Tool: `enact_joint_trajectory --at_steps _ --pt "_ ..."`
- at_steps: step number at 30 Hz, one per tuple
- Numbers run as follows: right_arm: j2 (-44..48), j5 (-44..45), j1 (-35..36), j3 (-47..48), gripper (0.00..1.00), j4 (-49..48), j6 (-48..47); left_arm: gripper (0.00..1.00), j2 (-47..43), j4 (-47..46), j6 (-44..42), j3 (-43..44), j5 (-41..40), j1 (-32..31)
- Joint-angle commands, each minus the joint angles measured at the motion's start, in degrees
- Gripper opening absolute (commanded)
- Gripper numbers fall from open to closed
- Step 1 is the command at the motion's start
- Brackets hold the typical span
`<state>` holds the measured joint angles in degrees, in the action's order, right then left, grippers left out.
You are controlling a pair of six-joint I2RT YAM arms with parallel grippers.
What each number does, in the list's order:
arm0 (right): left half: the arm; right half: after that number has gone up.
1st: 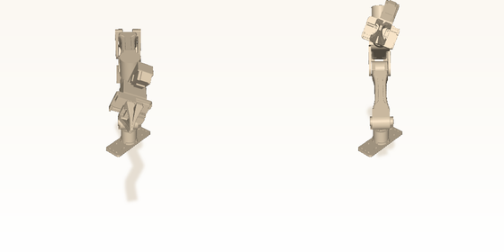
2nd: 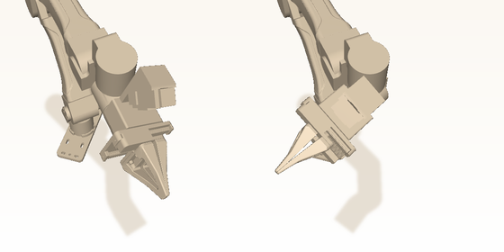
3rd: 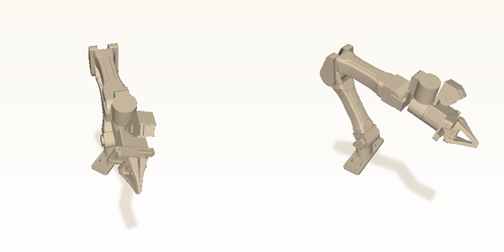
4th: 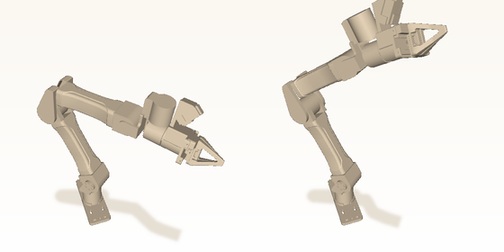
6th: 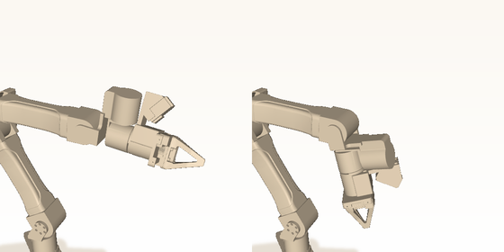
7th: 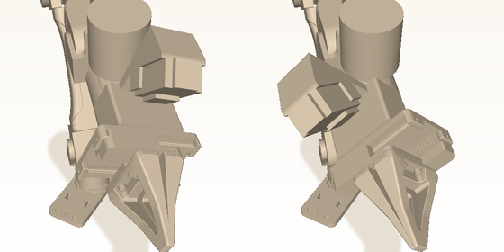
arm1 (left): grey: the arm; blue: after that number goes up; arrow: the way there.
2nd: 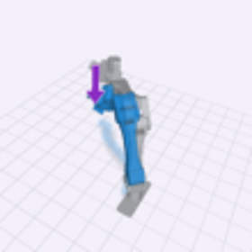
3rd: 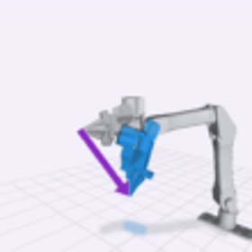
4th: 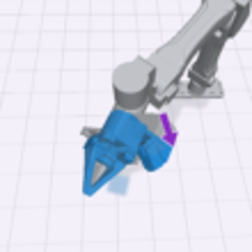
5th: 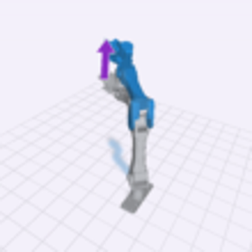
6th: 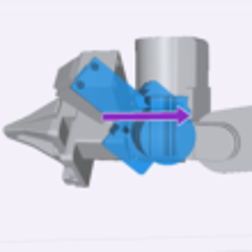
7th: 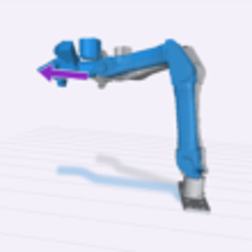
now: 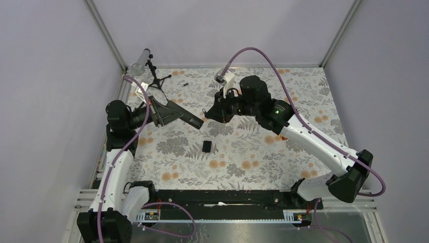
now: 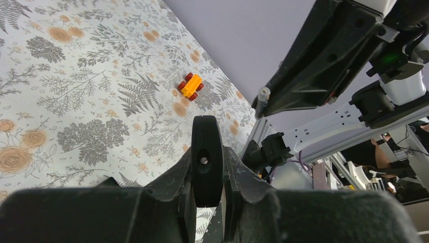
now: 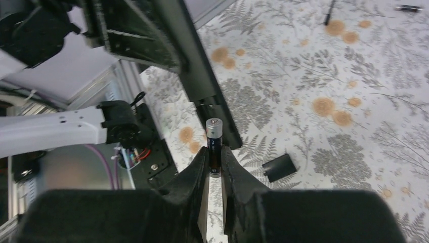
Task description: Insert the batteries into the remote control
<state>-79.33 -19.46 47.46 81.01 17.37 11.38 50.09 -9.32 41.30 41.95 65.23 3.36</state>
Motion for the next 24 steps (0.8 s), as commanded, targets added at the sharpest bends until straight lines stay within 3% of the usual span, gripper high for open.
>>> enact_joint_trajectory --at_steps 1,19,24 --pt "1.1 -10.2 0.1 -0.1 0.15 -5.0 0.7 0.00 0.9 -4.4 3.8 2.2 2.5 -0.4" --pt "-5.0 -3.7 7.3 8.5 0.16 2.8 -11.1 0.00 4.8 -4.8 12.4 5.7 5.8 -3.1" --pt "-5.0 0.4 7.8 7.9 0.16 3.3 -14.0 0.00 5.5 -9.1 15.9 5.3 6.1 -3.0"
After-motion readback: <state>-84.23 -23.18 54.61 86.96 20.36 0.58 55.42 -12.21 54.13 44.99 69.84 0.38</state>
